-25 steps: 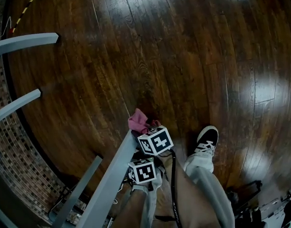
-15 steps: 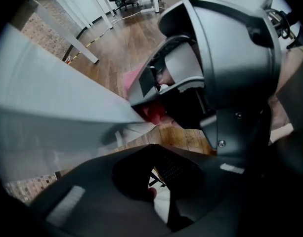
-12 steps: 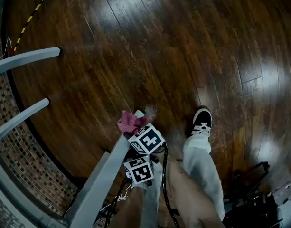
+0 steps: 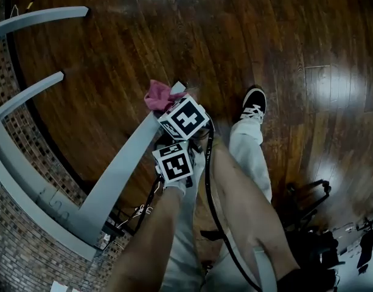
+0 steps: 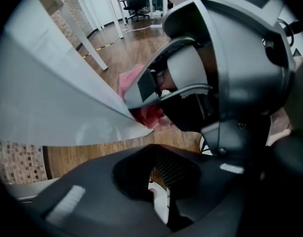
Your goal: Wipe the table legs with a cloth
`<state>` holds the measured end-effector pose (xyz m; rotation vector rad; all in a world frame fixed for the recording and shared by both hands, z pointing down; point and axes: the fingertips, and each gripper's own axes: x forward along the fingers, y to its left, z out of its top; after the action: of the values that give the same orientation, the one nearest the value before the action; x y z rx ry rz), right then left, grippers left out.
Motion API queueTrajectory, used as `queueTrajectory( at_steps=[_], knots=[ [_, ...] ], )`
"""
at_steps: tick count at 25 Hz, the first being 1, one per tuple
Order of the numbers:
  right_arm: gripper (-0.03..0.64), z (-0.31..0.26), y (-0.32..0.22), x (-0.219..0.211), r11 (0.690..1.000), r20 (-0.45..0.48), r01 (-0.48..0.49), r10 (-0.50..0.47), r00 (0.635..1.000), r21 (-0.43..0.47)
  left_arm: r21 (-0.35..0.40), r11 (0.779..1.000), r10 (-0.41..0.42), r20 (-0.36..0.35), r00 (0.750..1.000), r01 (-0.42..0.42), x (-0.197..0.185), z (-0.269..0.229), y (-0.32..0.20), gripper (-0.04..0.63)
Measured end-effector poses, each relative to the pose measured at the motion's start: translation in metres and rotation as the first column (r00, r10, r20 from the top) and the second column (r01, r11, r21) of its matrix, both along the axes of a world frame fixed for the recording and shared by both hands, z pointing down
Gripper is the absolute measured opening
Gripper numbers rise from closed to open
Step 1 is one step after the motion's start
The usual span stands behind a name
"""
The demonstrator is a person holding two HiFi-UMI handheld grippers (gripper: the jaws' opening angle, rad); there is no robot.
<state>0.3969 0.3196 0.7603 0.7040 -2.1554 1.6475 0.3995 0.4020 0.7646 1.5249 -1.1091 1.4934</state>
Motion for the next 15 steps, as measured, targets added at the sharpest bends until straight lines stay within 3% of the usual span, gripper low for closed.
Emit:
queueTrajectory(
  at_steps=[7, 15],
  knots=[
    [0.061, -0.051, 0.007, -0.006, 0.998, -0.016, 0.03, -0.029, 0.999, 0.047, 0.043, 0.999, -0.03, -0.086, 0.996, 0.033, 0.002, -0.041, 0.01, 0.0],
    [0.061, -0.098, 0.006, -0.004, 0.998, 0.001, 0.048, -0.048, 0.999, 0.033, 0.025, 0.995, -0.09, -0.161, 0.983, 0.095, 0.01, -0.08, 0.014, 0.002]
  ],
)
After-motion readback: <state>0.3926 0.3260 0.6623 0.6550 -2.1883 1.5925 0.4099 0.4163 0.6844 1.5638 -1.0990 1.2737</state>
